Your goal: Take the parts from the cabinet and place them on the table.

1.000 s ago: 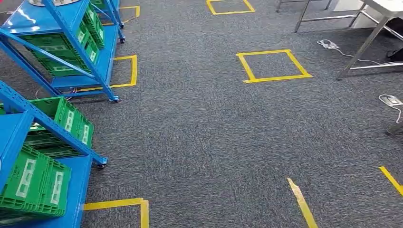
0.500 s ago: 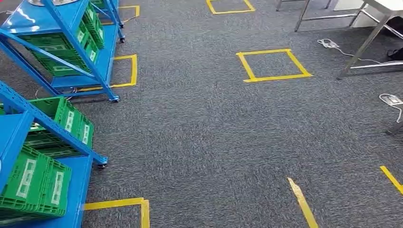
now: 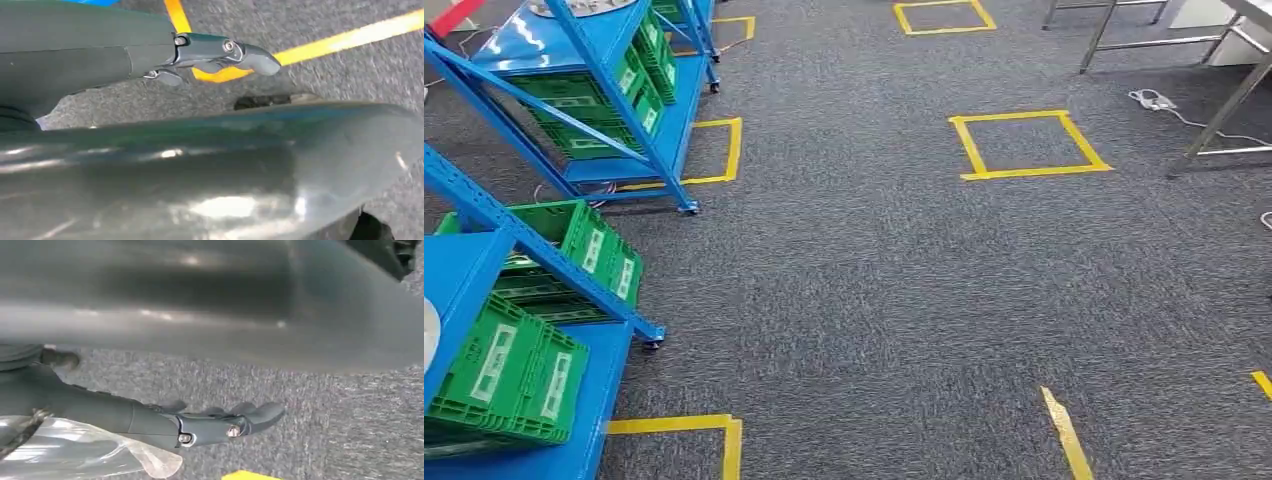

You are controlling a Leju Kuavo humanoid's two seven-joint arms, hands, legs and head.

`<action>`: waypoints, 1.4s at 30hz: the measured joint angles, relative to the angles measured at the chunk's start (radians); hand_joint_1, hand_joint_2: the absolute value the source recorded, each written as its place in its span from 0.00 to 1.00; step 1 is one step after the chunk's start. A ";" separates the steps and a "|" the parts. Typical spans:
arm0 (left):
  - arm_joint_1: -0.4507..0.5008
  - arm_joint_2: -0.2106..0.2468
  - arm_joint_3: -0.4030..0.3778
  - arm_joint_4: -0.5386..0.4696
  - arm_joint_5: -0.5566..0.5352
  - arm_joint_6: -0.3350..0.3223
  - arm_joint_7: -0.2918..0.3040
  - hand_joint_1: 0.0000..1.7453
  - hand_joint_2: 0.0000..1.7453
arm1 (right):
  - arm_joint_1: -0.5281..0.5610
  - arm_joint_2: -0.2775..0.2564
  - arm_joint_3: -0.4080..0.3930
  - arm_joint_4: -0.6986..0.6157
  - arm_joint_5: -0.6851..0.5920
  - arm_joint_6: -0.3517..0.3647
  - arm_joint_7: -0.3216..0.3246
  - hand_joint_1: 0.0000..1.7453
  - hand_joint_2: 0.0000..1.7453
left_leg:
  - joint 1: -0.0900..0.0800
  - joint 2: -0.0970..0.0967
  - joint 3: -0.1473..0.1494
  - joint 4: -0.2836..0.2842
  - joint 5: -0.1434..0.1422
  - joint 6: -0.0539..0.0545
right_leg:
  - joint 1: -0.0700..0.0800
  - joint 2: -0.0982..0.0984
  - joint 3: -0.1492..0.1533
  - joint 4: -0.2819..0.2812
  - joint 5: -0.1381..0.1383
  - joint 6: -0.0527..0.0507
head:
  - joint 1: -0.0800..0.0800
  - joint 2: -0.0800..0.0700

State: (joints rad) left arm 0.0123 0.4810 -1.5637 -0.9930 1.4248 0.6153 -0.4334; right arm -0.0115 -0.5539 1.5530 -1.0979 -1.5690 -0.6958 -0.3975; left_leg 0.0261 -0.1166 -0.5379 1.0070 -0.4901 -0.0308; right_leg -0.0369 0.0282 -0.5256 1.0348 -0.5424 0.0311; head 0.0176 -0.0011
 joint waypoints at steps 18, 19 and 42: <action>-0.004 0.003 0.000 0.006 0.008 -0.002 -0.002 0.00 0.00 | 0.000 0.003 -0.001 0.000 0.000 0.025 0.000 0.00 0.00 | -0.056 0.120 -0.019 0.020 -0.004 0.034 | 0.035 -0.059 0.006 -0.005 -0.014 -0.032 | -0.010 0.000; -0.005 0.001 0.000 0.006 0.008 -0.001 -0.002 0.00 0.00 | 0.000 0.003 -0.001 0.001 0.000 0.026 0.000 0.00 0.00 | -0.056 0.120 -0.019 0.020 -0.004 0.034 | 0.035 -0.059 0.007 -0.007 -0.013 -0.030 | -0.008 0.000; -0.009 -0.011 0.000 0.020 0.024 -0.020 -0.002 0.00 0.00 | -0.001 0.003 -0.001 0.008 0.000 0.027 0.004 0.00 0.00 | -0.056 0.120 -0.018 0.021 -0.005 0.045 | 0.035 -0.059 0.009 -0.014 -0.010 -0.025 | -0.009 0.000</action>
State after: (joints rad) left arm 0.0031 0.4704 -1.5633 -0.9731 1.4488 0.5955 -0.4349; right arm -0.0122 -0.5512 1.5522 -1.0903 -1.5690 -0.6683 -0.3937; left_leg -0.0297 0.0031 -0.5558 1.0279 -0.4947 0.0147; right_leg -0.0016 -0.0304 -0.5165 1.0212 -0.5521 0.0065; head 0.0084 -0.0011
